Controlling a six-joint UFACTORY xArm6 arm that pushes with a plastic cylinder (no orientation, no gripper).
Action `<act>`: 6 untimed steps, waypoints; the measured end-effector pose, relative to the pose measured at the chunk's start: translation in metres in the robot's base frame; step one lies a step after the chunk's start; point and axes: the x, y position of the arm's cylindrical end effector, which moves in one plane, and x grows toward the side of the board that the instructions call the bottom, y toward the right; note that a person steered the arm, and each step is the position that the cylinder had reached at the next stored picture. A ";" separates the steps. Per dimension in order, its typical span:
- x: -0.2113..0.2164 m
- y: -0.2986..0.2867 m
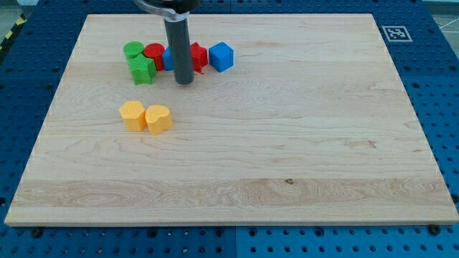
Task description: Push green star a bit left
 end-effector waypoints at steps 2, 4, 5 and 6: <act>0.000 -0.003; 0.000 -0.028; 0.000 -0.028; 0.000 -0.028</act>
